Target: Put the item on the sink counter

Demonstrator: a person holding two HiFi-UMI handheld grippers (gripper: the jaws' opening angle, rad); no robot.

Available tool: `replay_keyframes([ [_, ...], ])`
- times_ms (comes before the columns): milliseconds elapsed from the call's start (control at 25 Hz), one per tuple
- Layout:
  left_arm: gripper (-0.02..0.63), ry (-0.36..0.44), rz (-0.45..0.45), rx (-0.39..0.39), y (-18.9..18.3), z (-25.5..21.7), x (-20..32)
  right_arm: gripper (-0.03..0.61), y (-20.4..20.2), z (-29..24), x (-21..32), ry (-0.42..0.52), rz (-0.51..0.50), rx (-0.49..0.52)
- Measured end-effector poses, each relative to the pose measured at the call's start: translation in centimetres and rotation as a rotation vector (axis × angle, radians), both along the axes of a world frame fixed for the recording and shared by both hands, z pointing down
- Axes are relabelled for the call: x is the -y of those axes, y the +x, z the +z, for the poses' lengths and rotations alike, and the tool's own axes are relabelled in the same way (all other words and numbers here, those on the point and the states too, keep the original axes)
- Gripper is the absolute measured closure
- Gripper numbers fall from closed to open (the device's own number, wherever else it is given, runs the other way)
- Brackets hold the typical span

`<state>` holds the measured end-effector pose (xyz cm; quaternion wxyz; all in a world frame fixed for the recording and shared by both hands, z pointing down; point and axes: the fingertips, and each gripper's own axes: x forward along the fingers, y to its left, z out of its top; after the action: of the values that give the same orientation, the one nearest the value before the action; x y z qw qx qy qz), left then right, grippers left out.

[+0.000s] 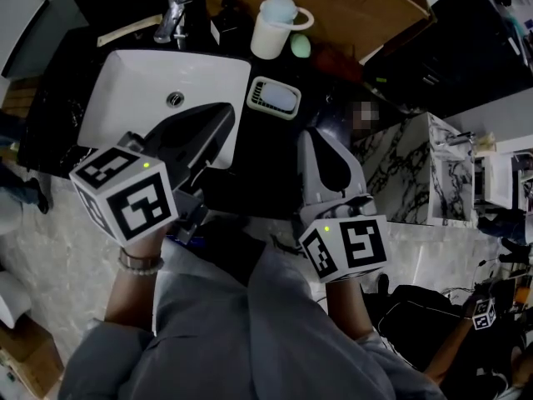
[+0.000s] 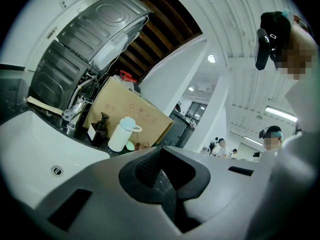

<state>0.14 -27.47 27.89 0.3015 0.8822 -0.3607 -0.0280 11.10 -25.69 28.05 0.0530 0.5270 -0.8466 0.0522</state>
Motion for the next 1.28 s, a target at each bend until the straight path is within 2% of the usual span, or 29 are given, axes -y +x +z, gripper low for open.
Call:
replay_keyframes([
  [1280, 0.609, -0.019, 0.006, 0.005, 0.2, 0.44, -0.44, 0.581, -0.05, 0.5, -0.43, -0.023, -0.006, -0.028],
])
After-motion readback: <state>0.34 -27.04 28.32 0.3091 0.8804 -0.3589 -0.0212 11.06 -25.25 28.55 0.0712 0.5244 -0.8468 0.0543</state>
